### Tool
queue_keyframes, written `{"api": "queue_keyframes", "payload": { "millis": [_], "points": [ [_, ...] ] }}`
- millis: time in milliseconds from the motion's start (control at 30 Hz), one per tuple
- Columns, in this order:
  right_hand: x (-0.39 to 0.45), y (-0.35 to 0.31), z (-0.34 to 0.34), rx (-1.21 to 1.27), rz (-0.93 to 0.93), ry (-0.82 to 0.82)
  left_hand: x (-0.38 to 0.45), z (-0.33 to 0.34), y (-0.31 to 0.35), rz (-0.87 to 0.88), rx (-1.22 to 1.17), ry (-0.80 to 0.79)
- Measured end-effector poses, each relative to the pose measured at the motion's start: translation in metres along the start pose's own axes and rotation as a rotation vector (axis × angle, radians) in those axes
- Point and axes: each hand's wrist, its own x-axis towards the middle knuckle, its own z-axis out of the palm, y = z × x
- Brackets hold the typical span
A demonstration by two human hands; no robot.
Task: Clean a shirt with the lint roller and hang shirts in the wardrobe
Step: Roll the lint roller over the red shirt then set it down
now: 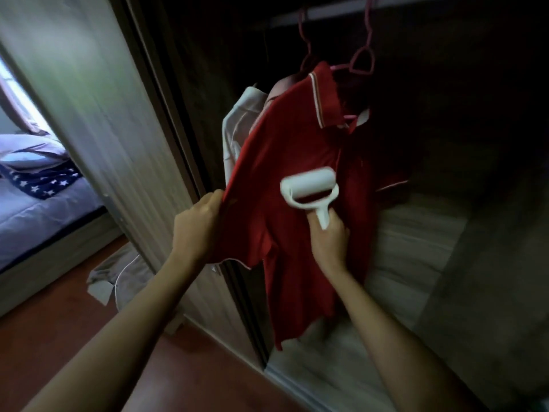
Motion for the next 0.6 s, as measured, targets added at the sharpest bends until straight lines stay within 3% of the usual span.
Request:
{"api": "queue_keyframes", "payload": {
  "millis": [167, 433, 600],
  "points": [
    [0.026, -0.013, 0.008, 0.155, -0.053, 0.147, -0.002, 0.001, 0.004, -0.098, 0.052, -0.041],
    [-0.051, 0.129, 0.045, -0.164, 0.327, -0.160, -0.002, 0.007, 0.011, 0.001, -0.086, 0.045],
    [-0.029, 0.102, 0.052, -0.017, 0.230, 0.020, -0.001, 0.014, 0.007, -0.034, -0.087, 0.031]
  ]
}}
